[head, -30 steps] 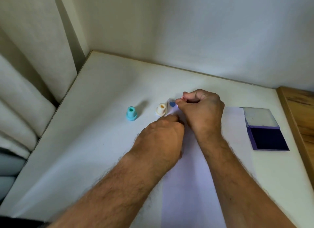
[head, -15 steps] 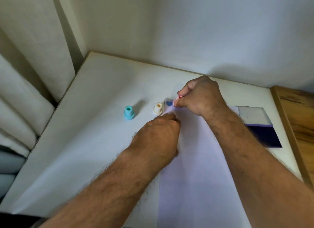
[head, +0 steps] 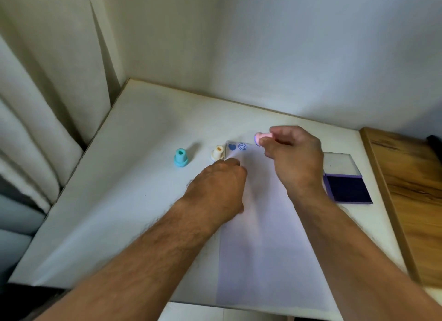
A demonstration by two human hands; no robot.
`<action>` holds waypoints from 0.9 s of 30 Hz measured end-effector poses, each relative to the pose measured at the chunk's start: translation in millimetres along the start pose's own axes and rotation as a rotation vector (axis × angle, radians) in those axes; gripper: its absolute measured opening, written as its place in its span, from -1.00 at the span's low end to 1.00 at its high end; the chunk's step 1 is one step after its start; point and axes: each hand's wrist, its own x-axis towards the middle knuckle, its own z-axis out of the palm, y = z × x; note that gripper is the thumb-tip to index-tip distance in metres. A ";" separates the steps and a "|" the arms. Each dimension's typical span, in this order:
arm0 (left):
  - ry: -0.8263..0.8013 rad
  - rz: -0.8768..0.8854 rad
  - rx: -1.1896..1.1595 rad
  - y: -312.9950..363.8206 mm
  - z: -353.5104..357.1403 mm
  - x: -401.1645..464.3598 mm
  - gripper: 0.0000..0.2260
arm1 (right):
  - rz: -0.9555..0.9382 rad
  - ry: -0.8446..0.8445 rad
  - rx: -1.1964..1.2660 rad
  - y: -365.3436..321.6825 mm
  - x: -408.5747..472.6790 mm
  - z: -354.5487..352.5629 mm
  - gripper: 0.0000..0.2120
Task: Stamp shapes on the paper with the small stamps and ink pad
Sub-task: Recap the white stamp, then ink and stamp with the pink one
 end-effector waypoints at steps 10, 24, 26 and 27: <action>0.127 -0.145 -0.217 0.8 -33.4 -8.6 -0.70 | 0.409 -0.019 0.466 -11.4 -59.7 -49.5 -0.83; 0.142 -0.391 -0.100 -36.4 -36.4 -27.5 -0.75 | 0.346 -0.269 0.507 22.2 -52.1 -21.5 -0.80; 0.138 -0.369 -0.067 -36.8 -31.1 -25.9 -0.76 | 0.320 -0.293 0.482 24.2 -50.7 -17.9 -0.82; 0.129 -0.351 -0.038 -36.7 -28.7 -25.6 -0.77 | 0.313 -0.307 0.477 24.9 -50.5 -16.2 -0.83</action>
